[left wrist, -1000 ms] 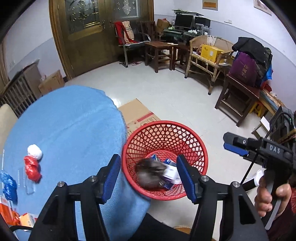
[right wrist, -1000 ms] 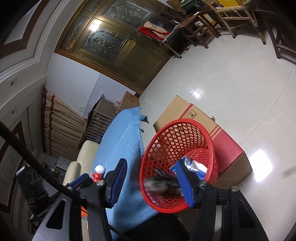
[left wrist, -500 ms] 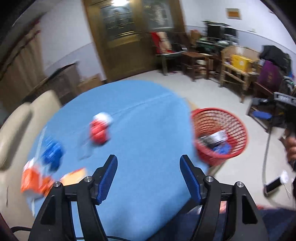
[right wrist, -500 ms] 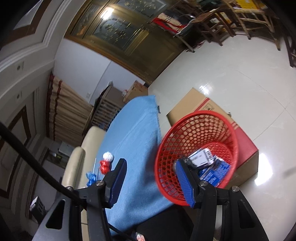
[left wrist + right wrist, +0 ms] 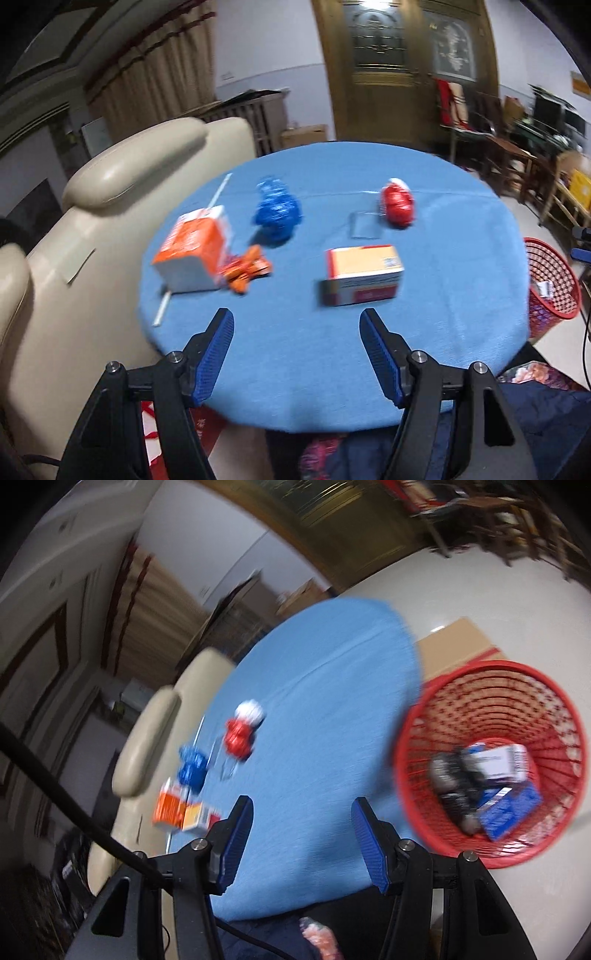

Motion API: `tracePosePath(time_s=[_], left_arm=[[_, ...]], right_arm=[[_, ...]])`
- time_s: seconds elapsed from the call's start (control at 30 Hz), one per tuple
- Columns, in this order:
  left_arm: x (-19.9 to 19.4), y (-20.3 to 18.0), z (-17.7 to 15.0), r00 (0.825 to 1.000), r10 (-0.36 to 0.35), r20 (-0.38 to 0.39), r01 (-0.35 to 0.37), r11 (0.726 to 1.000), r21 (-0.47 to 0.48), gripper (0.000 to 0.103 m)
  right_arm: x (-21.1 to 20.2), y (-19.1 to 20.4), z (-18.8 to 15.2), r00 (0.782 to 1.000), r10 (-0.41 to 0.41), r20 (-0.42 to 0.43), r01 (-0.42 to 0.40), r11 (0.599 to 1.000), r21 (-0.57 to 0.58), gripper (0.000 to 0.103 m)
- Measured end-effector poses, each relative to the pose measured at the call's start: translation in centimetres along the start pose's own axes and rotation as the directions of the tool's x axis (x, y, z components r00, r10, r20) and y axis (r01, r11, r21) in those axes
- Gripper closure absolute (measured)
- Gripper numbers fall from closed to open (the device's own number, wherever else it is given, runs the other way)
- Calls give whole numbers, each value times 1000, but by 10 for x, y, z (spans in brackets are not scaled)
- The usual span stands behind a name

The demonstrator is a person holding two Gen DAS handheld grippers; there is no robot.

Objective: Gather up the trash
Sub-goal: 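Grasp the yellow-orange box on the table with the right gripper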

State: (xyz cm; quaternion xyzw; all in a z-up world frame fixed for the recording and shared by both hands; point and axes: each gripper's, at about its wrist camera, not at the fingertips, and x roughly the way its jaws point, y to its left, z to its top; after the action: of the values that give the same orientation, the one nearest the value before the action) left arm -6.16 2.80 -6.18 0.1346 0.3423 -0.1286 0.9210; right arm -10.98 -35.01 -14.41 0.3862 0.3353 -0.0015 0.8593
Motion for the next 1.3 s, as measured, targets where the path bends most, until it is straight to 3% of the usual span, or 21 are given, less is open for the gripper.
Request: tracePosePath(time_s=[0.17,0.27,0.47,0.6,0.93,1.13,1.3], left_arm=[[2,27,-24,999,46,-26,-46,998,-30,31],[3,45,-39,996,66,-54,-69,996,-60,31],[6,83,-60,991,88,-104,-103,984,-148,31],[10,102,-68,988,91,-127,-114,974,-195,31],[19,124,-78,982,86,-170,-128,960,-251,31],[17,128,-75,977,114,-180,-158,956,-249,31],[7,130,-74,982,117,-151,-156,947,-282,31]], right_arm=[[58,68,-8,991,31,-128,-53,984,-168,43],[99,114,-15,977,51,-205,-108,955,-277,39],[164,192,-35,948,65,-311,-213,854,-474,35],[200,225,-44,933,22,-360,-244,773,-586,33],[275,254,-61,901,-184,-392,-241,540,-806,31],[292,255,-75,871,-220,-440,-294,484,-824,31],[301,250,-88,872,-269,-409,-245,484,-840,32]])
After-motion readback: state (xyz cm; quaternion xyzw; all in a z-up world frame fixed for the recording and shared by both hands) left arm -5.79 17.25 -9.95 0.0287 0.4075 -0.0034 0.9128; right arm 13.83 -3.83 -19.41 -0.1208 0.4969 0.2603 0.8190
